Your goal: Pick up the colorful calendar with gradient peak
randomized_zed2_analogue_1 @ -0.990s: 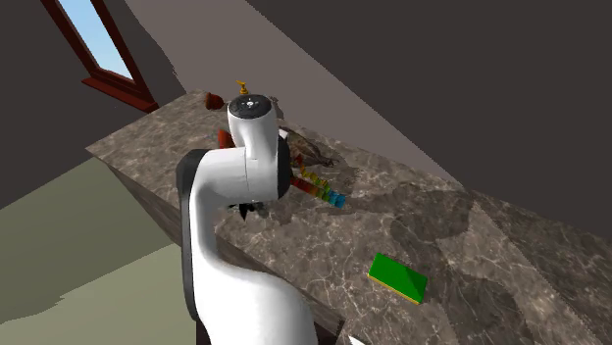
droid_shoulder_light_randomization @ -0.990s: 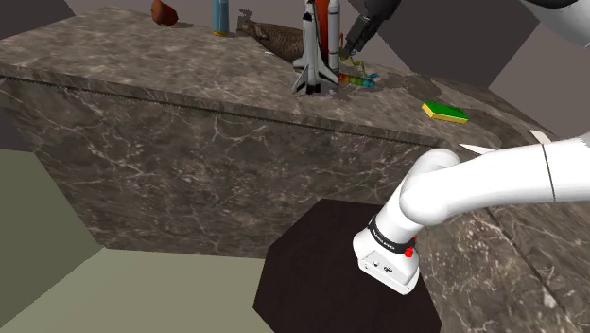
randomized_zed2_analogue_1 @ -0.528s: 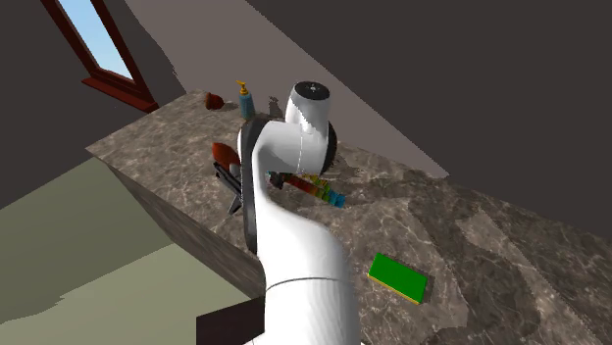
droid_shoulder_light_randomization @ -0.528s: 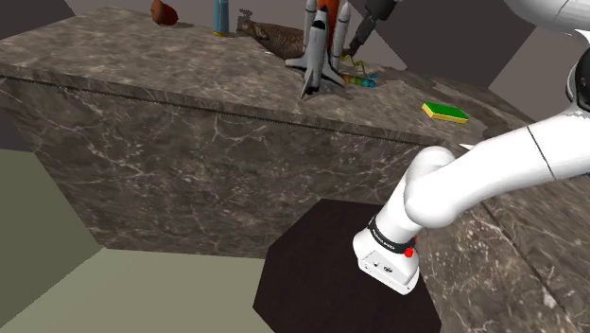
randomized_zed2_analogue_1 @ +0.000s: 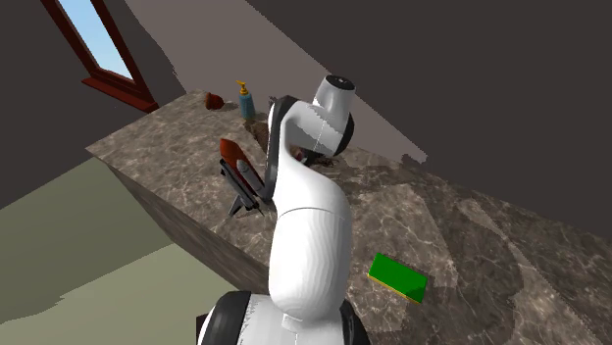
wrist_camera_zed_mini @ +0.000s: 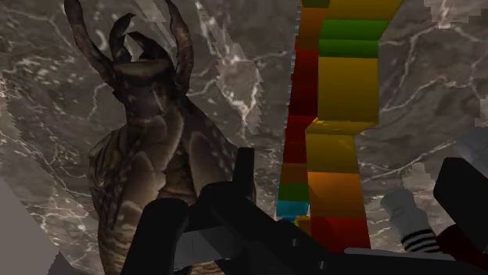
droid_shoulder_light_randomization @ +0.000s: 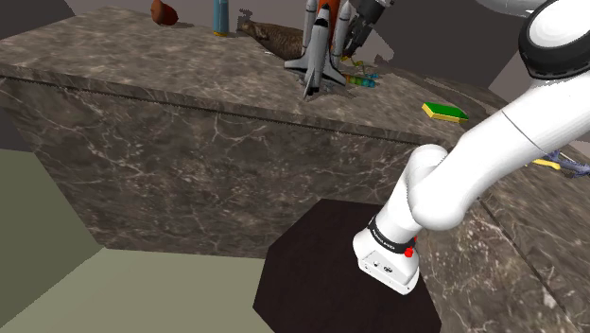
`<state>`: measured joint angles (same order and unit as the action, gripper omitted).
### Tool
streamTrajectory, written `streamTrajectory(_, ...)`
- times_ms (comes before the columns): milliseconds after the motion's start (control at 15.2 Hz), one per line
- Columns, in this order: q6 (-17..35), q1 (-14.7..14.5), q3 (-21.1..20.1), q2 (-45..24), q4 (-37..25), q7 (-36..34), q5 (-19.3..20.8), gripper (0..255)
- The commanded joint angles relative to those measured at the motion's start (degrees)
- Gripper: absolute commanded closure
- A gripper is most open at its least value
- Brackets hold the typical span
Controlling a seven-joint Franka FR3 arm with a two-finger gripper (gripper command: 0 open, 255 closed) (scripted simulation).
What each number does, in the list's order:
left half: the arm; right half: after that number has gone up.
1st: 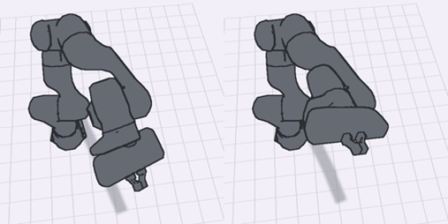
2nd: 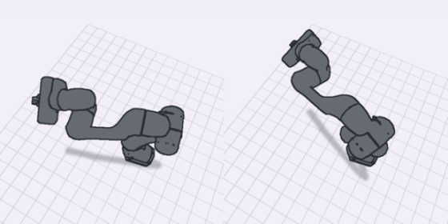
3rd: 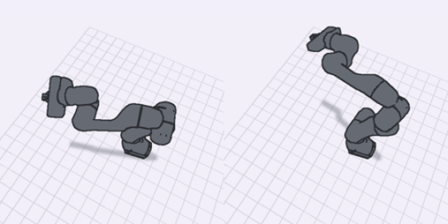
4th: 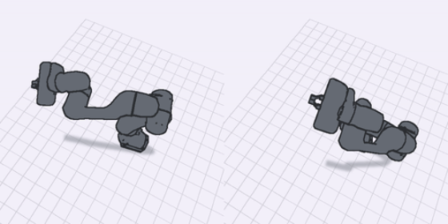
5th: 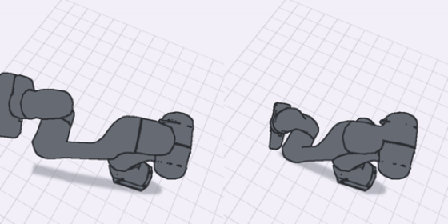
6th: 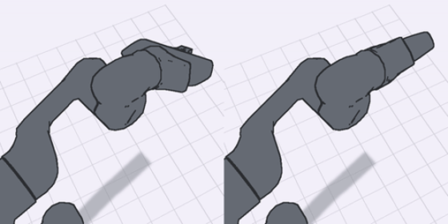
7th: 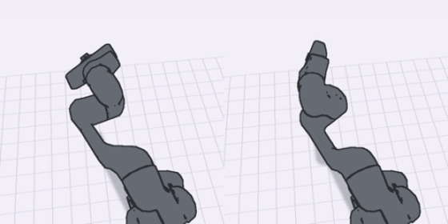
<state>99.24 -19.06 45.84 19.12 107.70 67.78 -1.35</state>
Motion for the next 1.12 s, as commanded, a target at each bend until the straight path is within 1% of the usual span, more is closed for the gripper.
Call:
streamTrajectory(0, 1.5, -0.1, 0.5, -0.3, 1.3, 0.9, -0.2, 0)
streamTrajectory(198, 3.7, 0.1, 0.6, 0.0, 3.8, 1.2, 0.0, 0)
streamTrajectory(330, 4.1, 0.1, 0.7, 0.0, 4.2, 1.2, 0.0, 0)
streamTrajectory(396, 4.1, 0.1, 0.7, -0.1, 4.1, 1.3, 0.0, 255)
streamTrajectory(990, 4.1, 0.1, 0.7, 0.0, 4.2, 1.2, 0.0, 255)
streamTrajectory(1056, 3.4, 0.1, 0.6, -0.1, 3.4, 1.1, 0.0, 255)
